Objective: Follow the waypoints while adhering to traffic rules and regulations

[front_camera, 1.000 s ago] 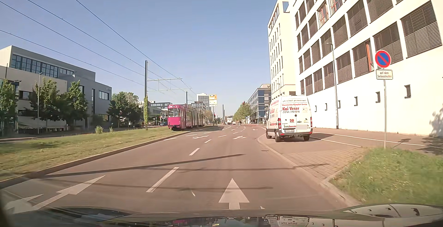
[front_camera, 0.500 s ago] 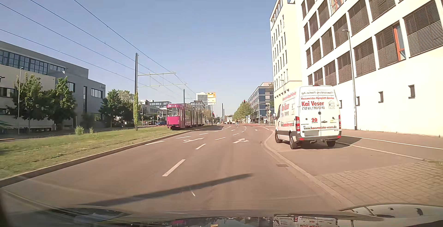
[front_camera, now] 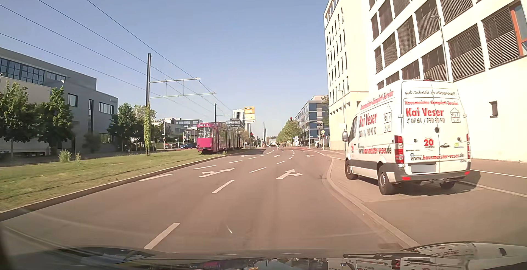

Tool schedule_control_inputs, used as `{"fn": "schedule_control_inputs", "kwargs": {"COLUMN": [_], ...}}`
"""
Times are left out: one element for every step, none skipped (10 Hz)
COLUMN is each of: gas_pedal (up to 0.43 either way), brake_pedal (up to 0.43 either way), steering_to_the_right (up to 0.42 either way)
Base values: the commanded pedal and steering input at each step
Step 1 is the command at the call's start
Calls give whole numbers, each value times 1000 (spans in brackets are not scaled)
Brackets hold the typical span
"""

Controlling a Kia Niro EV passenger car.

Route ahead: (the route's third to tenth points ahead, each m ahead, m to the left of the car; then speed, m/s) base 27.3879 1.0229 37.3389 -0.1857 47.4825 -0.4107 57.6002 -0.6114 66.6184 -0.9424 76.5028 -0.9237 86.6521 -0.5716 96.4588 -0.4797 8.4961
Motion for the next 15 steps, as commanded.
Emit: {"fn": "schedule_control_inputs", "kwargs": {"gas_pedal": [28,28,28,28,28,28,28,28,28,28,28,28,28,28,28], "brake_pedal": [0,0,0,0,0,0,0,0,0,0,0,0,0,0,0], "steering_to_the_right": [2,3,6,10,12,15,21,26,34,40,47,51,53,55,58]}}
